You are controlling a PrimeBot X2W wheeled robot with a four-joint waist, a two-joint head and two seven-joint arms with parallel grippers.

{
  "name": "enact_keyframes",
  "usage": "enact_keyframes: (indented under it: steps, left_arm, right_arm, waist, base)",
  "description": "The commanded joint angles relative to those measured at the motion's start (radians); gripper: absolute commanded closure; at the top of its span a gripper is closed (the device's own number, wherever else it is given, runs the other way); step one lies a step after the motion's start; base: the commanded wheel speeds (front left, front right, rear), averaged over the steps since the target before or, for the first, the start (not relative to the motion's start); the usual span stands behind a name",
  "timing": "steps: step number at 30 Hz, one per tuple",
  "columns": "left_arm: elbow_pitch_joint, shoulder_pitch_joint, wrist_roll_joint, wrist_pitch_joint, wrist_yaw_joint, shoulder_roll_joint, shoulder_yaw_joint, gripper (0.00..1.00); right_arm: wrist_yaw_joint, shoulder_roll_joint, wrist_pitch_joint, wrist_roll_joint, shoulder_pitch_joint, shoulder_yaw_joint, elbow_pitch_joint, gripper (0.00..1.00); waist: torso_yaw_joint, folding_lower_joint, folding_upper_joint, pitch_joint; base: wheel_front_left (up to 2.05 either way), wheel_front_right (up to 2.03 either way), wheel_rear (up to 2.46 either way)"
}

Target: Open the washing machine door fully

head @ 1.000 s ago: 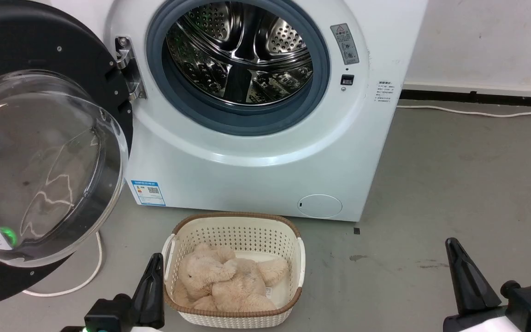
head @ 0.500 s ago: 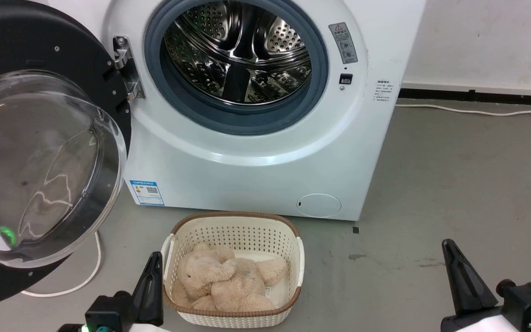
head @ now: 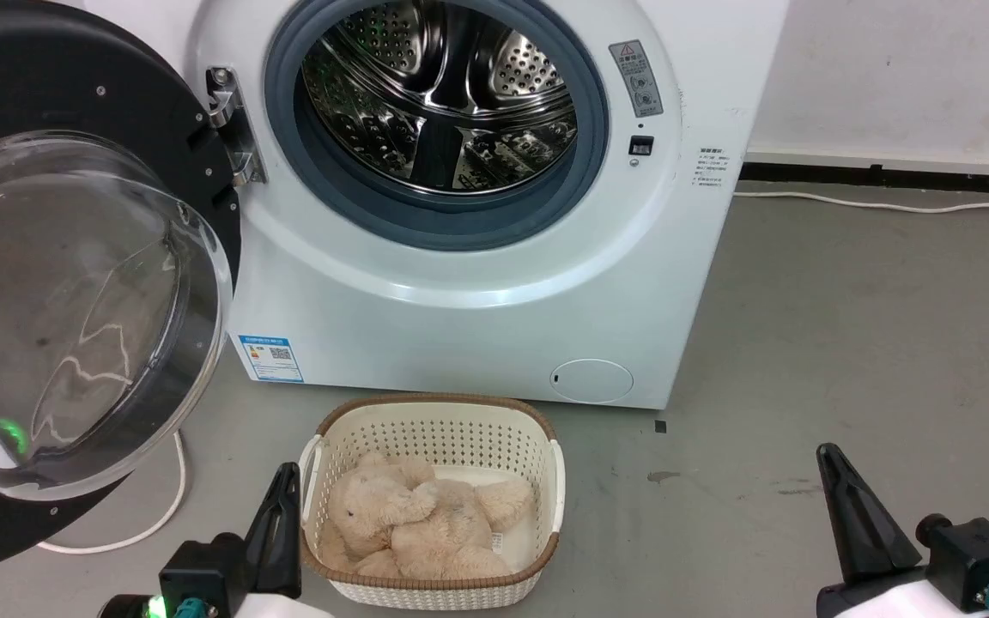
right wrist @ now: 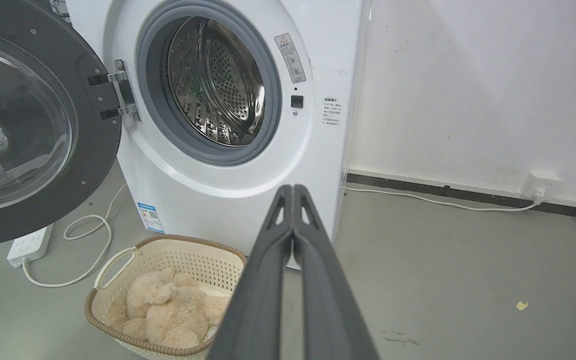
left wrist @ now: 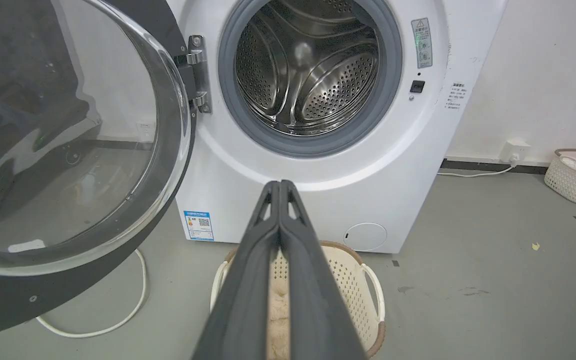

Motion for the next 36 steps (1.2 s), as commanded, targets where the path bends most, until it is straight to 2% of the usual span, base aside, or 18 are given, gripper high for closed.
enact_keyframes:
  steps: [1, 36]
  left_arm:
    - [0.002, -0.018, 0.015, 0.005, -0.006, -0.009, 0.009, 1.0]
    - [0.013, -0.048, 0.093, 0.059, -0.052, -0.05, 0.07, 1.0]
  right_arm:
    - [0.0, 0.001, 0.007, -0.01, -0.016, 0.003, 0.005, 1.0]
    - [-0.001, 0.001, 0.064, -0.03, -0.045, 0.019, 0.015, 1.0]
  waist:
    - [-0.001, -0.0001, 0.0, 0.0]
    - [-0.011, -0.0001, 0.0, 0.006]
  base:
    - [0.0, 0.0, 0.0]
    - [0.0, 0.0, 0.0]
